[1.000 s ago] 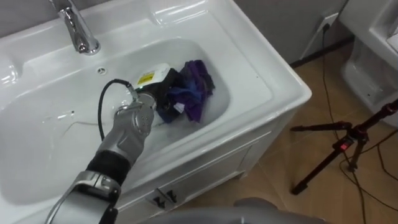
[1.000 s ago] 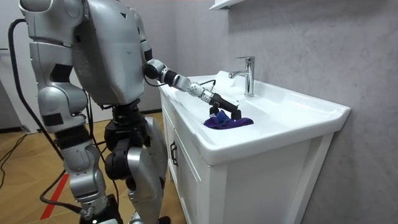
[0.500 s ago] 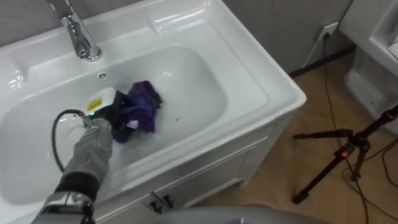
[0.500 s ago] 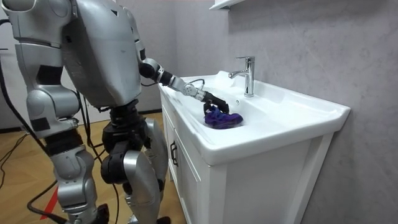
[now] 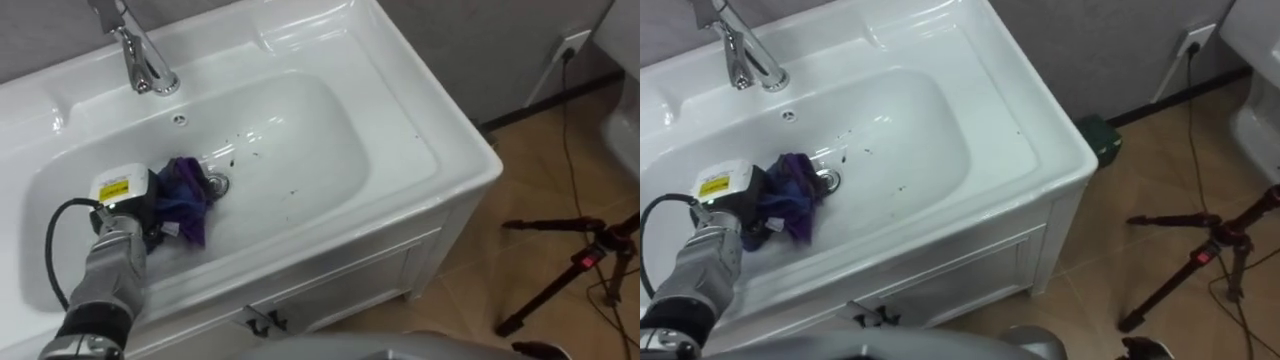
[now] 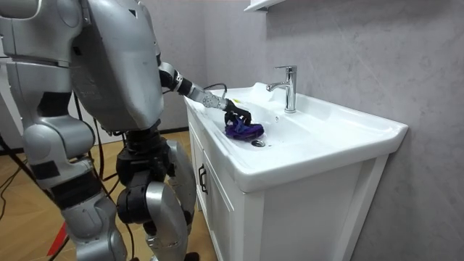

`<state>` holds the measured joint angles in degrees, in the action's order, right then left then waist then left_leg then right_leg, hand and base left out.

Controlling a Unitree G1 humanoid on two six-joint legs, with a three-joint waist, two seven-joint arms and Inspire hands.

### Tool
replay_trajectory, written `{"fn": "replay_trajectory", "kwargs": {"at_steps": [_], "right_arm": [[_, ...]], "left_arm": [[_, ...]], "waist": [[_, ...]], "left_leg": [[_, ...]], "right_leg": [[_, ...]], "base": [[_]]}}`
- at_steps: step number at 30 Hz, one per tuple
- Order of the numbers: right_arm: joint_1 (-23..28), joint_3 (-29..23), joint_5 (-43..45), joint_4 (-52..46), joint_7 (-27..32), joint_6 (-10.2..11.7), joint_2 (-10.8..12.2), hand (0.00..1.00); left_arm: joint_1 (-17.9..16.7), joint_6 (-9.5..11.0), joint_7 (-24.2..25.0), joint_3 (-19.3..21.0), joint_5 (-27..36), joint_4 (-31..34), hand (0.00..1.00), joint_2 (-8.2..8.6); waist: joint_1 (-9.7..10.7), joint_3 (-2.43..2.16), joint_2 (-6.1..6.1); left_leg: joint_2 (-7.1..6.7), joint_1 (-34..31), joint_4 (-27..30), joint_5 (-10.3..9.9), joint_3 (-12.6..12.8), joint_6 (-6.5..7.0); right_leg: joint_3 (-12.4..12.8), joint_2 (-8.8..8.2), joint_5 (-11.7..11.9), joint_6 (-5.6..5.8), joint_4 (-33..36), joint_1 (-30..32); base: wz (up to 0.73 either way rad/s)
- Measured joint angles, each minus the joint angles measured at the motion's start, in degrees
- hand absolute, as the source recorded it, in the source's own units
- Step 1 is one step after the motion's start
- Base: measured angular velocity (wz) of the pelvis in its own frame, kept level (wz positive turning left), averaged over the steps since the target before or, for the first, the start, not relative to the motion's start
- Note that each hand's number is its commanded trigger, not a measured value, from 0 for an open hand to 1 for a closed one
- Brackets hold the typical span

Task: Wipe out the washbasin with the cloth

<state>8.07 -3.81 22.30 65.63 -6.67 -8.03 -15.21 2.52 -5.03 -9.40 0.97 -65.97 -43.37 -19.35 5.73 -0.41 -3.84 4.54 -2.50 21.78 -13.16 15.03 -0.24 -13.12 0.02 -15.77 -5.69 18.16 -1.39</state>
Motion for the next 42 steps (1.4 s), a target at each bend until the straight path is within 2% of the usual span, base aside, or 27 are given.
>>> {"fn": "replay_trajectory", "kwargs": {"at_steps": [4, 7, 12, 15, 18, 20, 28, 34, 39, 40, 42], "right_arm": [[-0.1, 0.0, -0.6, 0.9, 0.2, 1.0, -0.2, 0.00], [0.0, 0.1, -1.3, 1.0, 0.3, 1.1, -0.6, 0.00], [0.8, 0.1, -1.2, 0.8, 0.2, 1.2, -0.8, 0.00], [1.0, 0.0, -0.8, 0.4, 0.5, 1.4, -0.9, 0.00], [1.3, 0.0, -0.9, 0.5, 1.2, 1.7, -1.1, 0.00], [1.2, -0.4, -1.7, 0.5, 1.9, 1.9, -1.1, 0.00], [0.9, -0.8, -2.3, 0.4, 2.3, 3.5, -1.2, 0.00], [1.0, -0.7, -5.1, 1.1, 2.1, 4.2, -1.8, 0.00], [1.7, -0.2, -5.9, 1.3, 2.2, 4.8, -2.4, 0.00], [1.8, 0.1, -6.1, 1.2, 2.2, 4.8, -2.4, 0.00], [1.6, 1.0, -6.1, 1.3, 2.2, 4.7, -2.3, 0.00]], "left_arm": [[-0.1, 0.0, 0.0, -0.1, -0.1, 0.2, 1.00, -1.86], [-0.1, 0.0, 0.0, -0.1, -0.4, 0.4, 1.00, -2.18], [-0.2, 0.0, -0.1, 0.0, -6.7, 0.4, 1.00, -2.67], [-0.3, 0.0, -0.2, 0.1, -9.8, 0.4, 1.00, -4.40], [-0.4, 0.0, -1.2, 0.1, -10.2, 0.5, 1.00, -5.64], [-0.4, 0.0, -1.3, 0.2, -10.4, 1.6, 1.00, -6.50], [-0.4, 0.0, -3.0, 1.4, -10.6, 1.8, 1.00, -6.58], [-0.4, 0.0, -4.4, 1.3, -8.4, 1.8, 1.00, -6.58], [-0.3, 0.0, -4.6, 1.3, -5.8, 1.8, 1.00, -6.22], [-0.2, -0.2, -4.5, 1.1, -5.2, 1.8, 1.00, -6.17], [0.9, -1.5, -3.9, 0.9, -3.2, 1.6, 1.00, -5.63]], "waist": [[0.0, 0.27, 0.20], [0.0, 0.36, 0.30], [-1.2, 0.48, 0.58], [-1.9, 0.31, 0.21], [-3.2, 0.25, 0.12], [-3.4, 0.41, -0.06], [-4.0, 0.44, -0.98], [-3.6, 0.53, -0.93], [-2.8, 0.81, -0.46], [-2.5, 1.05, -0.12], [-2.1, 1.09, -0.13]], "left_leg": [[-0.06, -1.0, 0.1, 0.2, -0.9, -0.32], [-0.18, -1.3, 0.0, 0.3, -1.2, -0.56], [-0.18, -1.1, 0.3, 0.4, -1.3, -0.67], [0.00, -2.5, 2.1, 0.4, -2.3, -0.66], [-0.05, -2.6, 2.2, 0.4, -3.4, -0.66], [-0.12, -3.2, 3.2, 0.4, -4.3, -0.67], [-0.21, -3.1, 2.9, 0.4, -4.6, -0.68], [-0.17, -3.3, 3.0, 0.4, -4.4, -0.70], [-0.17, -3.0, 3.1, 0.4, -4.4, -0.70], [-0.23, -3.1, 3.2, 0.4, -4.4, -0.70], [-0.20, -4.1, 4.0, 0.4, -4.3, -0.73]], "right_leg": [[-0.5, 0.00, -0.4, -0.47, 0.7, 1.0], [-0.8, 0.03, -0.5, -0.70, 0.7, 1.3], [-1.3, 0.04, -0.9, -0.98, 1.0, 1.0], [-1.8, 0.15, -1.0, -1.26, 1.5, 1.2], [-2.1, 0.25, -1.1, -1.41, 1.5, 1.3], [-2.8, 0.24, -1.2, -1.55, 1.5, 1.4], [-3.5, 0.06, -1.3, -1.56, 1.7, 1.2], [-4.1, -0.04, -1.3, -1.53, 1.8, 1.2], [-4.0, -0.66, -2.0, -1.25, 3.0, 1.4], [-4.0, -0.82, -2.2, -1.20, 3.6, 1.7], [-4.0, -1.00, -2.3, -1.19, 4.4, 2.6]], "base": [[0.05], [0.04], [-0.03], [0.02], [0.04], [0.17], [0.03], [0.05], [0.03], [0.00], [0.00]]}}
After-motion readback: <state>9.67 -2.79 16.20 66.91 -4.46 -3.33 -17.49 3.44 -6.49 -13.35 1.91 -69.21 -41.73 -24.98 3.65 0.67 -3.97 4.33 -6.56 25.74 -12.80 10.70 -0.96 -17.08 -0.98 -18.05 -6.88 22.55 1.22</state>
